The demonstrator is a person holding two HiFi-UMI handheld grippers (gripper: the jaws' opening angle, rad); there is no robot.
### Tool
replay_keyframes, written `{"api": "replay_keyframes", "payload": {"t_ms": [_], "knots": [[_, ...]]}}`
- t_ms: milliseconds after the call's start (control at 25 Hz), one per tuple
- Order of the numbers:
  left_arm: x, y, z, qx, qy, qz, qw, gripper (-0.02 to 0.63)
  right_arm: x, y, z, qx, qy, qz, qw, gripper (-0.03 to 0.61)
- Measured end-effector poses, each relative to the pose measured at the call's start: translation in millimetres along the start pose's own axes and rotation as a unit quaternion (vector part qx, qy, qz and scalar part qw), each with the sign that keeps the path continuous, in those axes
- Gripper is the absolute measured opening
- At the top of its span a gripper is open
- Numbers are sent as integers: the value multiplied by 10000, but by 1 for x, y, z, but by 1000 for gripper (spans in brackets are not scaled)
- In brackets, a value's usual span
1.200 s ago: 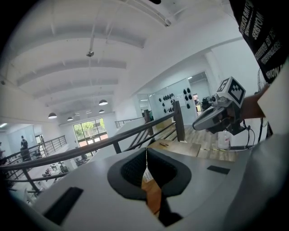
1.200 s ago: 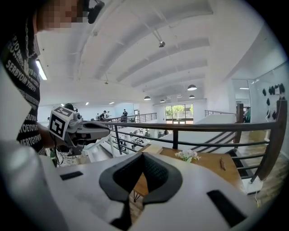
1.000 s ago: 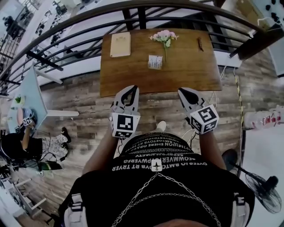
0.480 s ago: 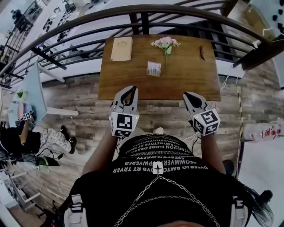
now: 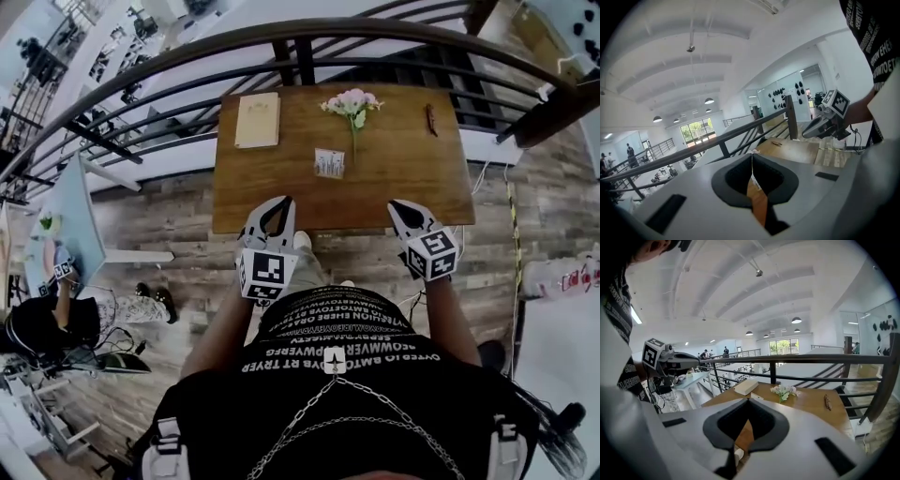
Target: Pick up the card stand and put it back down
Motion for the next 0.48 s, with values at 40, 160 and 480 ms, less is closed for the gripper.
{"api": "replay_keyframes", "payload": {"t_ms": [40, 160, 480], "knots": [[-6, 8, 2, 50, 19, -41, 10000, 29, 4, 6, 0, 2, 37, -45, 10000, 14], [-23, 32, 10, 175, 49, -147, 9997, 29, 15, 25, -2, -28, 173, -165, 9997, 14], [-59, 83, 21, 339, 108, -415, 9985, 29, 47, 82, -20, -290, 283, -476, 9980, 14]]}}
Point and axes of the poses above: the fingertips, and each gripper's own axes: y forward along the fingers, x to its right, z out of its top, the point moved 8 cm from there along -y, backward along the fingers, and after that the axes turned 6 degrees about y, right-handed, at the moved point
